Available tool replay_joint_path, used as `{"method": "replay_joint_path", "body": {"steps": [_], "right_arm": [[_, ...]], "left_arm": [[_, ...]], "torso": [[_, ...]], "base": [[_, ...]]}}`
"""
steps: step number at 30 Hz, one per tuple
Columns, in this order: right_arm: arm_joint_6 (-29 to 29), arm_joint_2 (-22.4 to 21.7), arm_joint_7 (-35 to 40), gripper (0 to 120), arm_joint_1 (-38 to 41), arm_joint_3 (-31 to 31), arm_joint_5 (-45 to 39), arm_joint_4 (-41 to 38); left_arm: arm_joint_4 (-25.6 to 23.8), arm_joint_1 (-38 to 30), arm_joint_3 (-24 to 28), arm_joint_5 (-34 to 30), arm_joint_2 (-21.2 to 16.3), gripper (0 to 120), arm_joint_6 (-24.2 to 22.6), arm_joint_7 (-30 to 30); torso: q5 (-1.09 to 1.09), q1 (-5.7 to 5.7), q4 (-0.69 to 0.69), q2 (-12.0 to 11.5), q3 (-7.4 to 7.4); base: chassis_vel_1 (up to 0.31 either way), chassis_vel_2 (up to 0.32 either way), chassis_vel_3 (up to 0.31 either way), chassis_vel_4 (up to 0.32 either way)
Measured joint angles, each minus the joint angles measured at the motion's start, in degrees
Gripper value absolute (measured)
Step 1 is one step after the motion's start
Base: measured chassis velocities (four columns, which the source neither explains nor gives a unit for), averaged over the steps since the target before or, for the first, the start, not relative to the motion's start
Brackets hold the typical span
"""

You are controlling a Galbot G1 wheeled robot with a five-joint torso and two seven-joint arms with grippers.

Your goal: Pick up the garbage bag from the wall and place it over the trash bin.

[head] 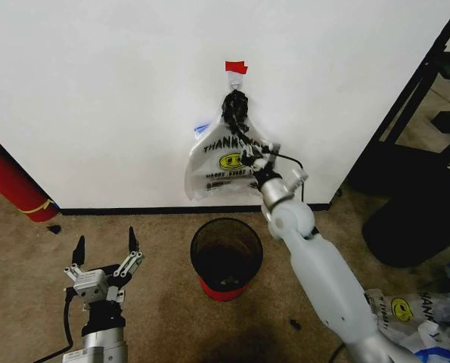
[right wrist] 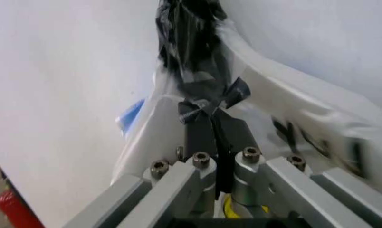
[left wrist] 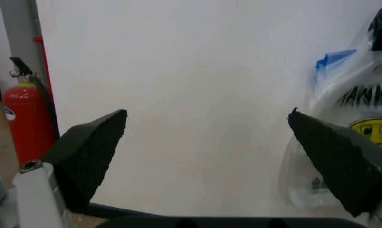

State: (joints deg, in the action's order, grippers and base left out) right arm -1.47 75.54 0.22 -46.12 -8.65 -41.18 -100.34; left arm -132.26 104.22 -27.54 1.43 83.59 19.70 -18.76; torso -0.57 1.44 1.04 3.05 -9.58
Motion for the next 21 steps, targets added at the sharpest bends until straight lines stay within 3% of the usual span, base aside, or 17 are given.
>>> {"method": "replay_joint_path", "body": {"steps": [21], "right_arm": [[4.31,-3.15,-3.28,0,-25.05,-6.74,12.24,-17.04]], "left_arm": [[0.62,-1.53,0.69,-1.52,-2.48,100,-0.16,0.09]], "torso": [[0.00,0.00,0.00,0.00,0.01]], "base": [[0.000,0.000,0.000,0.000]]}}
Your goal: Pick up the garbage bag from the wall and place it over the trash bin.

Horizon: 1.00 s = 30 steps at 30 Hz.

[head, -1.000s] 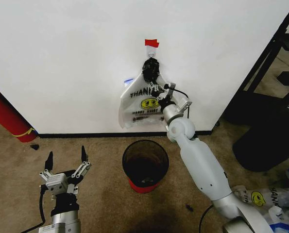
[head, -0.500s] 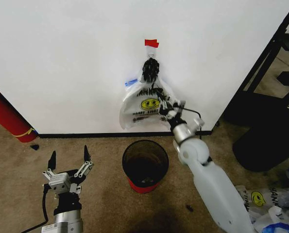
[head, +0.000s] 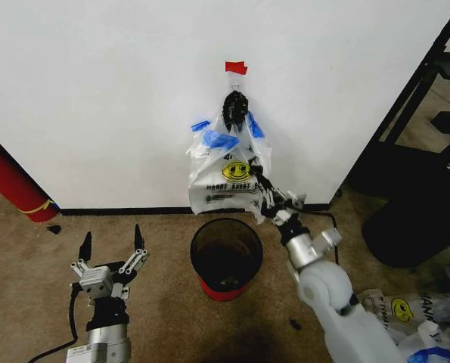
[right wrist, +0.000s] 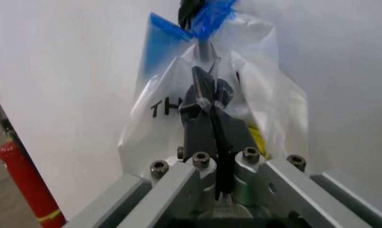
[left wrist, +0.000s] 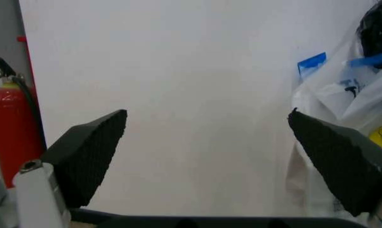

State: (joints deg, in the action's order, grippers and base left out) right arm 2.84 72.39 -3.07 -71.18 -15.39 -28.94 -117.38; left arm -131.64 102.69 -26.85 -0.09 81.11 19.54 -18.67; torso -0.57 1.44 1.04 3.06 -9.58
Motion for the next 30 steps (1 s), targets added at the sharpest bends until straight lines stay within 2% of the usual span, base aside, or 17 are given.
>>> {"method": "replay_joint_path", "body": {"steps": [3,9,18,21,24,27,29,30], "right_arm": [[0.76,-0.05,-0.29,0,-2.40,-0.92,1.09,-1.11],[5.00,-0.01,-2.31,0,-12.24,-4.77,8.26,-5.35],[10.81,0.82,-2.99,0,-20.73,-8.79,14.65,-8.02],[15.22,0.95,-3.32,0,-25.11,-11.18,19.18,-8.29],[17.30,1.01,-3.45,0,-27.30,-12.39,20.68,-8.53],[22.38,1.42,-4.13,0,-31.44,-14.25,23.40,-8.74],[22.95,1.50,-4.24,0,-31.88,-14.35,23.71,-8.74],[25.11,1.87,-4.70,0,-33.42,-14.57,24.82,-8.47]], "left_arm": [[0.08,-0.19,0.07,-0.12,-0.09,100,0.00,0.01],[0.22,-0.73,0.69,-0.49,-0.50,100,-0.04,0.08],[0.56,-1.63,1.16,-1.42,-1.40,100,-0.29,0.19],[0.54,-1.77,1.47,-1.52,-1.51,100,-0.31,0.24],[0.49,-1.82,1.47,-1.65,-1.56,100,-0.31,0.24],[0.44,-1.84,1.42,-2.15,-1.76,100,-0.30,0.26],[0.44,-1.85,1.41,-2.21,-1.78,100,-0.29,0.26],[0.46,-1.95,1.43,-2.31,-1.82,100,-0.28,0.26]], "torso": [[0.00,0.00,0.00,0.00,0.00],[0.00,0.00,0.00,0.00,0.00],[0.00,0.00,0.00,0.00,0.00],[0.00,0.00,-0.01,0.00,-0.01],[0.00,0.00,0.00,0.00,0.00],[0.00,0.00,0.00,0.00,-0.01],[0.00,0.00,0.00,0.00,-0.01],[0.00,0.00,0.00,0.00,0.00]], "base": [[0.000,0.000,0.000,0.000],[0.000,0.000,0.000,0.000],[0.000,0.000,0.000,0.000],[0.000,0.000,0.000,0.000],[0.000,0.000,0.000,0.000],[0.000,0.000,0.000,0.000],[0.000,0.000,0.000,0.000],[0.000,0.000,0.000,0.000]]}}
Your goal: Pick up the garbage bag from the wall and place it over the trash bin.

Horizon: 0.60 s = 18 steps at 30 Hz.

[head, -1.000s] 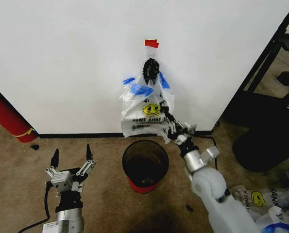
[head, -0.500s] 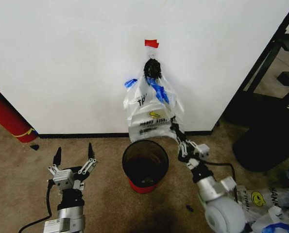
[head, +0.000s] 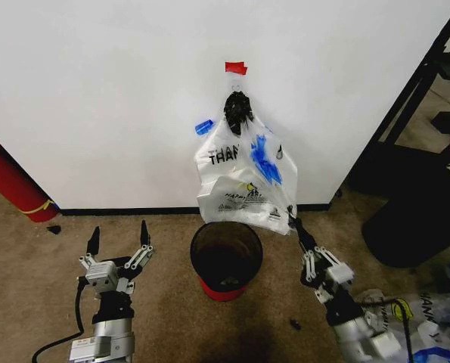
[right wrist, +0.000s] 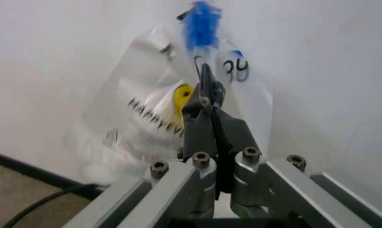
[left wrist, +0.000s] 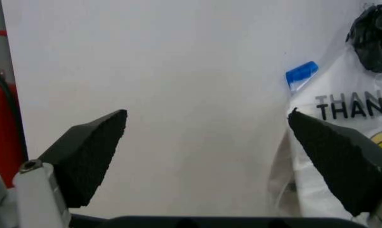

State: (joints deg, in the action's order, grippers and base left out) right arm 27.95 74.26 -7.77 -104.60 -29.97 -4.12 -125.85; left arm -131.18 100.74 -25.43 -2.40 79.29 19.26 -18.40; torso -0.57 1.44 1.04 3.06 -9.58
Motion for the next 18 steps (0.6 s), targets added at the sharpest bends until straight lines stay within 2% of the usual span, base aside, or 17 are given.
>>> {"method": "replay_joint_path", "body": {"steps": [5,9,18], "right_arm": [[6.75,1.14,-1.79,0,-3.24,-0.83,3.27,2.48],[9.06,1.15,-2.01,0,-4.17,-1.56,4.59,3.42],[18.98,1.29,0.86,0,-7.29,-2.92,11.76,7.42]], "left_arm": [[0.08,-0.14,0.25,-0.04,-0.05,100,0.00,0.03],[0.12,-0.19,0.23,-0.13,-0.20,100,0.00,0.03],[0.33,-0.39,0.10,-0.40,-0.20,100,-0.13,0.05]], "torso": [[0.00,0.01,0.00,0.00,0.00],[0.00,0.01,0.00,0.00,0.00],[0.00,0.01,0.00,0.00,0.00]], "base": [[0.000,0.000,0.000,0.000],[0.000,0.000,0.000,0.000],[0.000,0.000,0.000,0.000]]}}
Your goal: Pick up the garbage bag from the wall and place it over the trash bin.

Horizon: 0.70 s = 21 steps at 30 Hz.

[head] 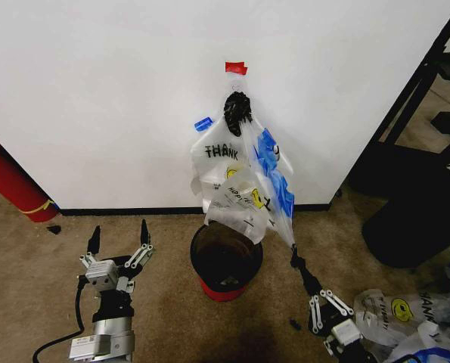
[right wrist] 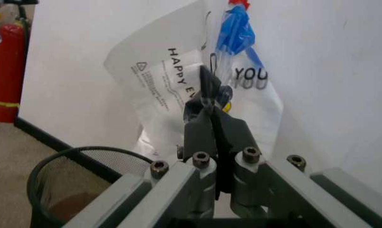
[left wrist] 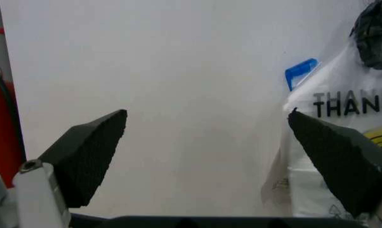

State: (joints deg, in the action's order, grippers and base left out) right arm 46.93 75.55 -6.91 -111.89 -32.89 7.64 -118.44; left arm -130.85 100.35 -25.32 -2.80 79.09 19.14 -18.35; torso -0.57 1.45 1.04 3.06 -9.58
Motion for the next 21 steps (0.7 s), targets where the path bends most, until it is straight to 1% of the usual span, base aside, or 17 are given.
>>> {"method": "replay_joint_path", "body": {"steps": [2,10,21], "right_arm": [[0.61,-0.04,1.10,0,-0.68,-0.14,1.53,0.75],[0.69,-1.38,3.43,0,-1.89,-0.28,2.60,2.10],[0.44,-2.58,5.16,0,-2.38,-0.72,4.71,4.03]], "left_arm": [[0.03,0.05,0.00,0.11,0.20,100,-0.02,0.01],[-0.12,0.55,-0.18,0.59,1.11,100,0.03,0.01],[0.08,0.96,-0.44,0.59,0.96,100,0.34,0.00]], "torso": [[0.00,0.00,0.00,0.00,0.00],[0.00,0.00,0.00,-0.01,0.00],[0.00,0.00,0.01,-0.01,0.00]], "base": [[0.000,0.000,0.000,0.000],[0.000,0.000,0.000,0.000],[0.000,0.000,0.000,0.000]]}}
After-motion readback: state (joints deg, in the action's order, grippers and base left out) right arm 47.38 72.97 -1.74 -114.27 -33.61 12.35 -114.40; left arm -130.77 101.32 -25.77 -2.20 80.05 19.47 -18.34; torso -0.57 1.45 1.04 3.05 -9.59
